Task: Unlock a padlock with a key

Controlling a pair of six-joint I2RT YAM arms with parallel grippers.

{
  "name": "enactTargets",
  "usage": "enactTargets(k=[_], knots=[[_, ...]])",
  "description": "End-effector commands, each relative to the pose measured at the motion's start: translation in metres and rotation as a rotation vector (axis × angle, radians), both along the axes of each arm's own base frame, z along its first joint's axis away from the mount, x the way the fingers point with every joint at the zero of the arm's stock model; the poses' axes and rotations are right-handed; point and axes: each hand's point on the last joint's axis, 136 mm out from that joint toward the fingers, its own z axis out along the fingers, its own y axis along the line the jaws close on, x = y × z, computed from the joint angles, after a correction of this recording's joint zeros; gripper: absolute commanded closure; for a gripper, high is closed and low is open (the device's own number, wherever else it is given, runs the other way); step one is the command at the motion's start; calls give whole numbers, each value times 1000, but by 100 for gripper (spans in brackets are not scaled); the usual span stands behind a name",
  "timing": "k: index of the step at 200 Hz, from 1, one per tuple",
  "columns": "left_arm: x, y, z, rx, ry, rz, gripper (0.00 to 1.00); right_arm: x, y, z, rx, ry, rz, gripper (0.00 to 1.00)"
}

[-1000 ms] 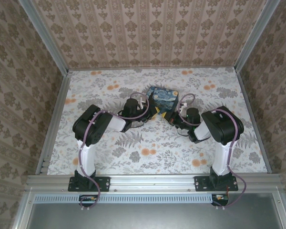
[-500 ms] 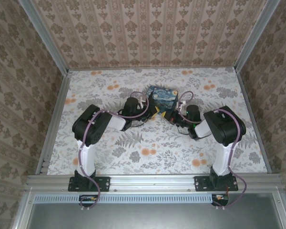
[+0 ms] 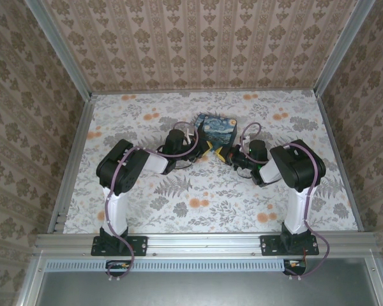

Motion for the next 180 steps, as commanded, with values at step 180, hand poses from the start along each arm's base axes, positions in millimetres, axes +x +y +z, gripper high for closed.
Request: enactTargets(k=[180], knots=[[-62, -26, 8, -61, 91, -229, 100, 12, 3, 58, 92, -159, -67, 100]])
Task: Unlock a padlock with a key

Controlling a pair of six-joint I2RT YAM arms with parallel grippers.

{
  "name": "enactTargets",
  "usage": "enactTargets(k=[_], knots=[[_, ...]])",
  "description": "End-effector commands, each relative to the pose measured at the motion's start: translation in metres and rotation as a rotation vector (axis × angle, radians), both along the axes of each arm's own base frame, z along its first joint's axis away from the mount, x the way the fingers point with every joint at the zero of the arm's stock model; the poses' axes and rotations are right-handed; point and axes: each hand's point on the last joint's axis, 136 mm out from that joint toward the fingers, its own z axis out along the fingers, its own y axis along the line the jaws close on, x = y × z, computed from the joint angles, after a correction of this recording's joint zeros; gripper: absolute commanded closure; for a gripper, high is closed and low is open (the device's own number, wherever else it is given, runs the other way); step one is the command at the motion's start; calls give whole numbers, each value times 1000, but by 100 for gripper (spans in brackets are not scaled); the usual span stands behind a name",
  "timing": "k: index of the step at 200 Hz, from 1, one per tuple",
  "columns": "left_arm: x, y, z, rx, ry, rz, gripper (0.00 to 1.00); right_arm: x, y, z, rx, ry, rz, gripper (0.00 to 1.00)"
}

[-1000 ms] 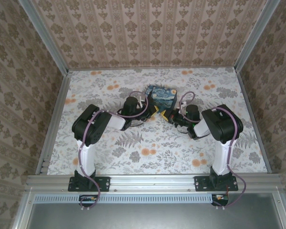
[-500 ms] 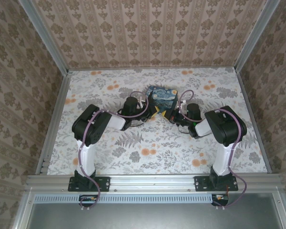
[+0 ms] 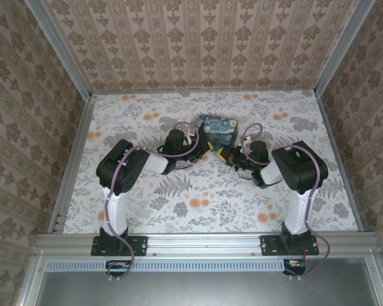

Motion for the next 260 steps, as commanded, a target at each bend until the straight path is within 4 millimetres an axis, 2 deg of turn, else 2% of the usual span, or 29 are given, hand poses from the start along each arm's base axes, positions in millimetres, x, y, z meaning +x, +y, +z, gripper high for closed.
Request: enactTargets(k=[1, 29, 57, 90, 131, 162, 221, 260], knots=[[-57, -24, 7, -50, 85, -201, 100, 17, 6, 55, 104, -149, -44, 100], [-55, -28, 14, -116, 112, -182, 100, 11, 7, 53, 68, -177, -20, 100], [-54, -33, 22, -181, 138, -167, 100, 7, 10, 54, -5, -283, 21, 100], [-56, -34, 23, -177, 133, -163, 100, 7, 10, 57, -57, -366, 51, 100], [-57, -32, 19, -151, 120, -174, 100, 13, 10, 67, 16, -310, 23, 100], [-54, -29, 15, -121, 108, -168, 100, 6, 12, 77, 49, -297, 40, 100], [-51, -27, 13, -103, 103, -170, 100, -9, 11, 70, 43, -270, 68, 100], [-54, -26, 16, -81, 81, -192, 100, 2, 9, 64, 46, -256, 42, 100]])
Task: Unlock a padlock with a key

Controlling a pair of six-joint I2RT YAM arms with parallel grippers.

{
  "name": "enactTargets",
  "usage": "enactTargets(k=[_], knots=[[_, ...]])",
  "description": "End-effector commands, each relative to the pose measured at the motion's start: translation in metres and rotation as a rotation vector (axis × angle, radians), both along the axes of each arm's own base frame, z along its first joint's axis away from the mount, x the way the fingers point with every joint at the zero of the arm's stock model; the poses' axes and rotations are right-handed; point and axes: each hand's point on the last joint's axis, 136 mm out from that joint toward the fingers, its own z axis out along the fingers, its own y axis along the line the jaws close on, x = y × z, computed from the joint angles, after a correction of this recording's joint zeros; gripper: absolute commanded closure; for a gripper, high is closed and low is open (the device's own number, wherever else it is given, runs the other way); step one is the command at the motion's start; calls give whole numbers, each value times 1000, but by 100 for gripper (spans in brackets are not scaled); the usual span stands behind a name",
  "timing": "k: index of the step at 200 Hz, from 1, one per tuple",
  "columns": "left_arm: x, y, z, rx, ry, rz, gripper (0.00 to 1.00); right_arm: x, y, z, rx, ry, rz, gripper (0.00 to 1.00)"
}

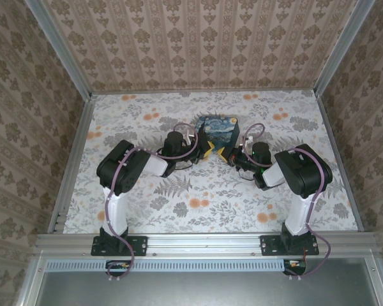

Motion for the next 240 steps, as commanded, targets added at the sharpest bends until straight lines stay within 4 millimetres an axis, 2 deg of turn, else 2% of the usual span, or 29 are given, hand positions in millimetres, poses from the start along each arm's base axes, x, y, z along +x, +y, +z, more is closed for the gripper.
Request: enactTargets(k=[1, 34, 77, 136, 179, 224, 240], knots=[[-47, -23, 4, 13, 6, -206, 100, 11, 11, 49, 68, -175, 36, 100], [-54, -22, 8, 27, -14, -248, 100, 27, 2, 58, 38, -242, 5, 100], [-61, -21, 10, 32, -22, -285, 100, 39, -4, 48, 30, -223, 18, 100], [-58, -25, 11, 14, -21, -280, 100, 27, 5, 46, 93, -150, 48, 100], [-53, -27, 11, -34, 14, -251, 100, 34, -4, 33, 171, -5, -25, 100], [-50, -26, 11, -39, 22, -225, 100, 31, 4, 53, 207, -19, 17, 100], [-48, -25, 11, -37, 23, -212, 100, 26, 6, 54, 196, -31, 36, 100]])
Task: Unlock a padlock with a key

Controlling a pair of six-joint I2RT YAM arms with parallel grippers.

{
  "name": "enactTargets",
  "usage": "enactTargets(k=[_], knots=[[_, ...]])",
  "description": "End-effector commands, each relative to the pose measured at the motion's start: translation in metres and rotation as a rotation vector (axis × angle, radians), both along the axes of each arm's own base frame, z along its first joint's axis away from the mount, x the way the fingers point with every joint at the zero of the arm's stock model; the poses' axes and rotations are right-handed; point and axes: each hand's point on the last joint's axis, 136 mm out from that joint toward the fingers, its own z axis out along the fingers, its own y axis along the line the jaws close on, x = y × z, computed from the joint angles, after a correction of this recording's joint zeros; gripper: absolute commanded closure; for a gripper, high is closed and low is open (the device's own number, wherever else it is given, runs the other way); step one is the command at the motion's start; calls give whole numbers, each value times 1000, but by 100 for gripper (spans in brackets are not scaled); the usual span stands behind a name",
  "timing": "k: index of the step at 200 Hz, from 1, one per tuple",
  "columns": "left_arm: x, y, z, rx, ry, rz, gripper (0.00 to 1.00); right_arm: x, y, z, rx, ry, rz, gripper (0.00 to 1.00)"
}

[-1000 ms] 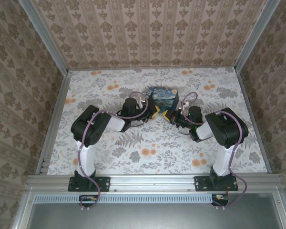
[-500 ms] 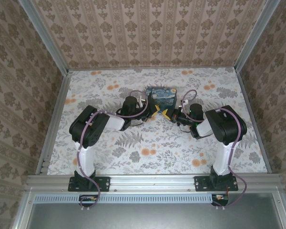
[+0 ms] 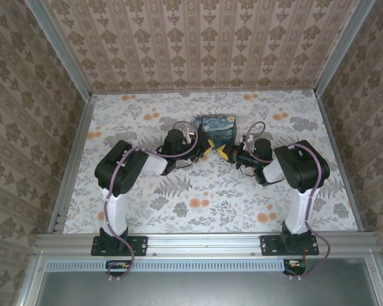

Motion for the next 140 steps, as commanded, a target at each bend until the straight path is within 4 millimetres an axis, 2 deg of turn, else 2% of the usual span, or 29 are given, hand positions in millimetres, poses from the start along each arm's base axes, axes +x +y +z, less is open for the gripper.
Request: enactTargets(k=[1, 65, 140], knots=[[-52, -24, 4, -50, 49, -213, 100, 16, 8, 53, 48, -178, -9, 100], [-46, -19, 4, -39, 51, -189, 100, -2, 7, 27, -11, -167, 25, 100], [-43, -14, 1, -16, 48, -177, 100, -13, 9, 27, -20, -179, 60, 100]])
